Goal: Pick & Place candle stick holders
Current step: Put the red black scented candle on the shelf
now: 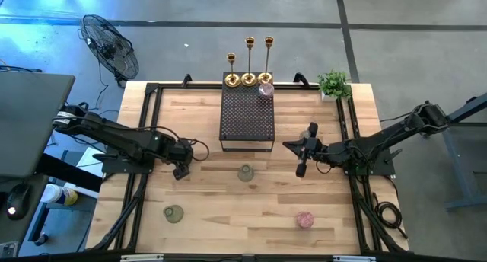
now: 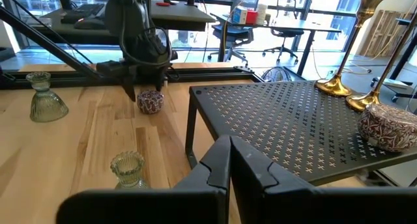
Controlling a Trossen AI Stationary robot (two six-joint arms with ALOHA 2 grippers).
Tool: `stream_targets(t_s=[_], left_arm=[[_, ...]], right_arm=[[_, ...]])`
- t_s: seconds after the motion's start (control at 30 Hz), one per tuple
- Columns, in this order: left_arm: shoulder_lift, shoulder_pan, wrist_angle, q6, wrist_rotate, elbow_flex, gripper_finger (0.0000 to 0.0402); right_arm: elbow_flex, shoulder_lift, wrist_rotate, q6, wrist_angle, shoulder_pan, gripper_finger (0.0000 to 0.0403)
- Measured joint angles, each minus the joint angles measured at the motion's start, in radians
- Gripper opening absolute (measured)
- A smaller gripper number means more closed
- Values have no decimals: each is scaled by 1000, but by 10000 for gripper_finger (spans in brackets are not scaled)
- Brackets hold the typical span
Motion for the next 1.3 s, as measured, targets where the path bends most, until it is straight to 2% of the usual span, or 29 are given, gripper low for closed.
stream_targets(t_s=[0.2,0.47,0.9,1.0,1.17,1.3], left_arm=[[0,0,11,-2,-54,-3,342],[2,0,46,23,-56,-3,342],[110,0,96,87,-39,-3,342],[128,0,106,89,-26,-3,332],[136,0,108,95,-28,-3,289],[136,0,112,95,-29,-3,287]], right_arm=[[0,0,0,0,0,0,1],[0,0,-3,0,0,0,1],[0,0,-3,0,0,0,1],[0,0,-3,0,-1,0,1],[0,0,-3,0,-1,0,1],[0,0,-3,0,0,0,2]])
